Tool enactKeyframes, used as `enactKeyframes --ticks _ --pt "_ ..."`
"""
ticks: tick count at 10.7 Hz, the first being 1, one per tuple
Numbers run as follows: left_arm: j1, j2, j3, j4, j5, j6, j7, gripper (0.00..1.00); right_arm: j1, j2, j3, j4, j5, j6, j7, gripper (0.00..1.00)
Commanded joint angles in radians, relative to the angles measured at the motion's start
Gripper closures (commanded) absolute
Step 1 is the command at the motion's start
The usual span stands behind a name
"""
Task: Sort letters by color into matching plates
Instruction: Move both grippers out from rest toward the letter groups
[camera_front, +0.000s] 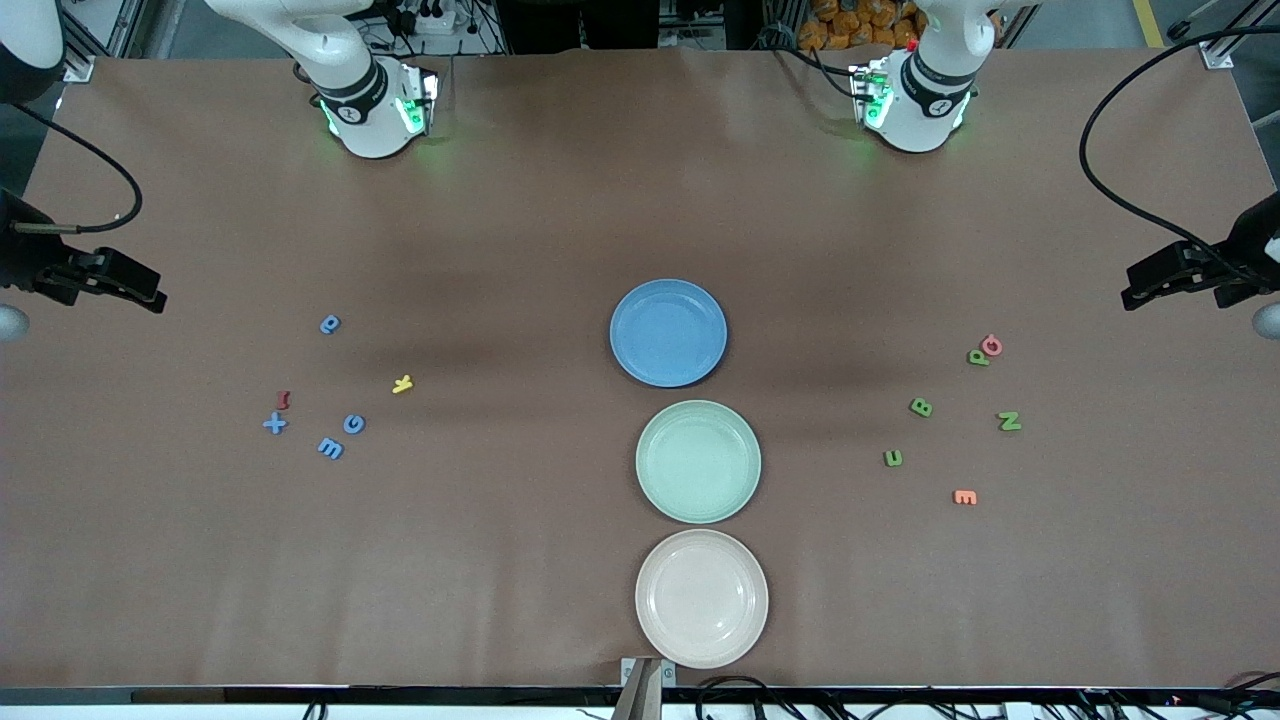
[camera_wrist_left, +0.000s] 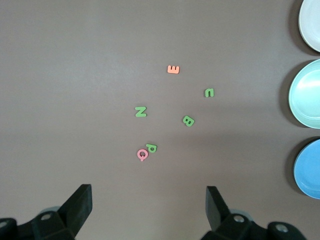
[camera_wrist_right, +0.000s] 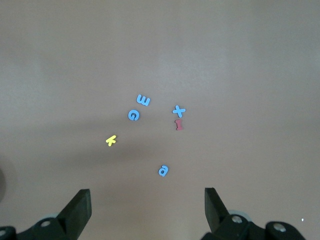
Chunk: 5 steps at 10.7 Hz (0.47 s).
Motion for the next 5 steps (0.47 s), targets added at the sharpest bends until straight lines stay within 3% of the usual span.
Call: enactKeyframes --ticks 1,5 --pt "-0.001 -0.01 0.002 -0.01 0.012 0.002 0.003 0.0 -0.009 -0.005 0.011 -0.005 -0.012 0.006 0.011 0.0" --pt "0.002 0.045 0.007 -0.011 0.013 0.028 0.006 0.0 -0.011 -0.005 0.011 -0.005 -0.012 0.006 0.011 0.0"
